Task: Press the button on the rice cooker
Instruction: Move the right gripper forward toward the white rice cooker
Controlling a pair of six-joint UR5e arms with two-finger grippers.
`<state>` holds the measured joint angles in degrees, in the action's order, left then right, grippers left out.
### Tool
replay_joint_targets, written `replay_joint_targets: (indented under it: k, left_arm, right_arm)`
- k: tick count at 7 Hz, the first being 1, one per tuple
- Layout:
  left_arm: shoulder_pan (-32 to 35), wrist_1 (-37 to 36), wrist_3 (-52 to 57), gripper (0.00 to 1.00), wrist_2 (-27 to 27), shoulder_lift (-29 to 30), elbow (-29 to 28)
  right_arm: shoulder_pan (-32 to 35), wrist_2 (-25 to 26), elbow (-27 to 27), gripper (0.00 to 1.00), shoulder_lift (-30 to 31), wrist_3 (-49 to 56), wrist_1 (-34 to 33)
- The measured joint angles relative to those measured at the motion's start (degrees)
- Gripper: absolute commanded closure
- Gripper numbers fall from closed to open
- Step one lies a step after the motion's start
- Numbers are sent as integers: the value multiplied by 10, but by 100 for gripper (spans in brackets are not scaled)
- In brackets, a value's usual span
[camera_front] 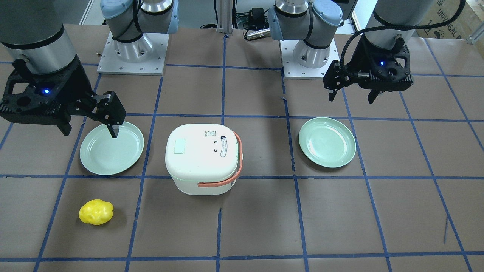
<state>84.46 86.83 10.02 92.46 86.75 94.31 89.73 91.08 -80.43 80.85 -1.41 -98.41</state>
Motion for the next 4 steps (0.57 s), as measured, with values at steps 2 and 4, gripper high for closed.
replay_joint_targets:
  k: [2, 4]
  left_arm:
    - [0, 0, 0, 0, 0, 0, 0]
    - [0, 0, 0, 0, 0, 0, 0]
  right_arm:
    - [1, -2, 1, 0, -1, -1, -5]
    - [17, -20, 7, 0, 3, -22, -6]
